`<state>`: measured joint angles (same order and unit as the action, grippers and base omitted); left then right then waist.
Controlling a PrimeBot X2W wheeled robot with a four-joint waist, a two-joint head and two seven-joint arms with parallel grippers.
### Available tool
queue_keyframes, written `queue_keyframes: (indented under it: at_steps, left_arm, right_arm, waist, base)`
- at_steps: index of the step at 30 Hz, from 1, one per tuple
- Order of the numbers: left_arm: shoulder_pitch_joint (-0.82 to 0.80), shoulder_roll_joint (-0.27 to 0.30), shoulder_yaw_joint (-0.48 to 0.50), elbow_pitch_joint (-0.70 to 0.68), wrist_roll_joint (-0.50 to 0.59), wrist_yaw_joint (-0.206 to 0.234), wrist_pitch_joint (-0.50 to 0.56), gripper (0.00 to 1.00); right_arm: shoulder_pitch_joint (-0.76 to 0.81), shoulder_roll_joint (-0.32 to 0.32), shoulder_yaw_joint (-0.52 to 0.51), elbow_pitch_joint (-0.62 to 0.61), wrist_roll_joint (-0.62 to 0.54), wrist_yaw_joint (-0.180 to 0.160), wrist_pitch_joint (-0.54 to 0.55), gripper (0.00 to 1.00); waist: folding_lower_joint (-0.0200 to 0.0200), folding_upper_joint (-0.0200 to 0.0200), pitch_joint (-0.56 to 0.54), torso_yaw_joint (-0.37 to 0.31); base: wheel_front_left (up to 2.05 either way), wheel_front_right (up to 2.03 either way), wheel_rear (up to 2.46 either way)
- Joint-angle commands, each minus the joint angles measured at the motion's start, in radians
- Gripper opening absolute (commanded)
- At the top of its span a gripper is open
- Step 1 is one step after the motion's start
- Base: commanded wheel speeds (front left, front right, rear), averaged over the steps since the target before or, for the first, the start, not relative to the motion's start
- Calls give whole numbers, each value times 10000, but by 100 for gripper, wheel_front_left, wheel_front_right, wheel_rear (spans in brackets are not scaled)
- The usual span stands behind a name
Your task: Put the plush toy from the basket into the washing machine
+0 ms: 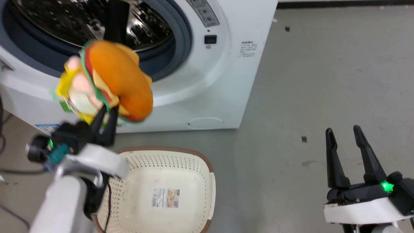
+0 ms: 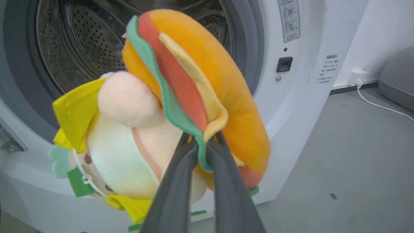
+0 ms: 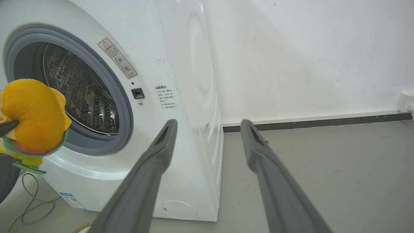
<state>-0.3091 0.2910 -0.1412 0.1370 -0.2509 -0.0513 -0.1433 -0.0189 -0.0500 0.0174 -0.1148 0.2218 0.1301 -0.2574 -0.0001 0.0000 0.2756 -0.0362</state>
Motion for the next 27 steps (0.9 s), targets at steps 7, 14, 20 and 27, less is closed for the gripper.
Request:
queue_keyframes:
  at_steps: [7, 14, 20, 27]
  left_arm:
    - [-2532, 1358, 491, -656, -120, -240, 1997, 0]
    - [-4942, 2395, 346, -141, -128, -576, 3267, 0]
    - [-7456, 3136, -57, 1082, -166, -730, 4054, 0]
    - [-9968, 3835, -914, 2836, -253, -786, 5332, 0]
  right_arm:
    - [-767, -2, -75, -331, 301, 6, -44, 100]
    - [-1165, -2, -230, -431, 578, 6, -44, 100]
    - [-1494, -2, -206, -455, 866, 6, -44, 100]
    - [-1799, -2, -120, -550, 1199, 6, -44, 100]
  waist:
    - [1, 0, 2057, -930]
    - [1, 0, 3383, -1425]
    - [1, 0, 4425, -1895]
    - [1, 0, 5298, -2345]
  base:
    - [0, 0, 0]
    - [0, 0, 0]
    - [0, 0, 0]
    - [0, 0, 0]
